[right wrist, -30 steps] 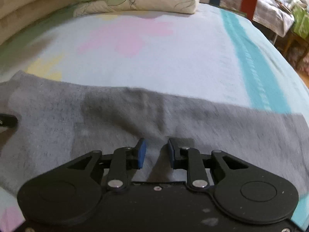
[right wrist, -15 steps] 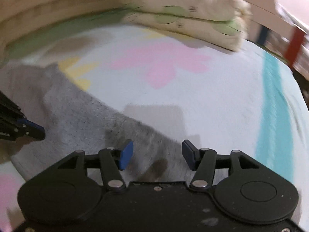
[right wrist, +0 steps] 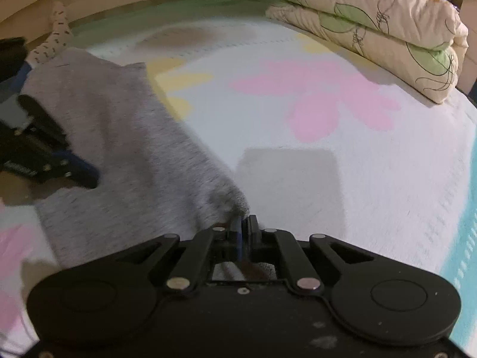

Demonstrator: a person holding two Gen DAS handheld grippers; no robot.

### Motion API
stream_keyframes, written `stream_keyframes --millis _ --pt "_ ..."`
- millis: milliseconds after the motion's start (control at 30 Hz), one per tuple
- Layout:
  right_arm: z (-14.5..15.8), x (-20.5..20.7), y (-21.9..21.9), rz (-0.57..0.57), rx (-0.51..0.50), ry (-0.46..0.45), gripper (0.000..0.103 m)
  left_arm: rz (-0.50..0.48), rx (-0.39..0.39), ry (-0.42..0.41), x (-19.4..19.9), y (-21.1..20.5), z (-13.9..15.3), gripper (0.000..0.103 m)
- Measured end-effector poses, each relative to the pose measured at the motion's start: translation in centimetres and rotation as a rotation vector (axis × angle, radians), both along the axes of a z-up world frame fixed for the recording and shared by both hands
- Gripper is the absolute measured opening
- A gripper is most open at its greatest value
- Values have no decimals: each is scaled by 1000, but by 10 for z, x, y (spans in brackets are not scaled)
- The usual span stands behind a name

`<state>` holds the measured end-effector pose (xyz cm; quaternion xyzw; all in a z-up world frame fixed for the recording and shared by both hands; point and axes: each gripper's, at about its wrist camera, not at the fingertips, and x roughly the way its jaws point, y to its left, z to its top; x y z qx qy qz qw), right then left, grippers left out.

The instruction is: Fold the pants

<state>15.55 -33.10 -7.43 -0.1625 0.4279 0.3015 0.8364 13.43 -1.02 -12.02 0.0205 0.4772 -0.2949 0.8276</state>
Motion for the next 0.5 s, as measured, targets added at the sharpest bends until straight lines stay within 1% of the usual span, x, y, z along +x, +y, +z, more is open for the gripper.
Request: stream_keyframes --millis 100,167,267,333,400,500 --pt "-3 -20 6 40 -24 10 5 14 -5 4 2 0 7 5" --pt "-9 -31 10 62 -53 7 5 18 -23 -12 3 0 14 5" --pt "-14 -37 10 44 -60 1 5 4 -58 -58 5 -5 30 5" --pt "-15 -35 9 18 -52 -7 5 -5 -62 -83 12 -12 37 5" --pt "-15 -32 7 5 -49 -12 5 -6 -54 -97 19 -18 36 5" --pt "-14 -25 9 -10 -55 -26 5 -12 -19 -83 33 -30 22 5"
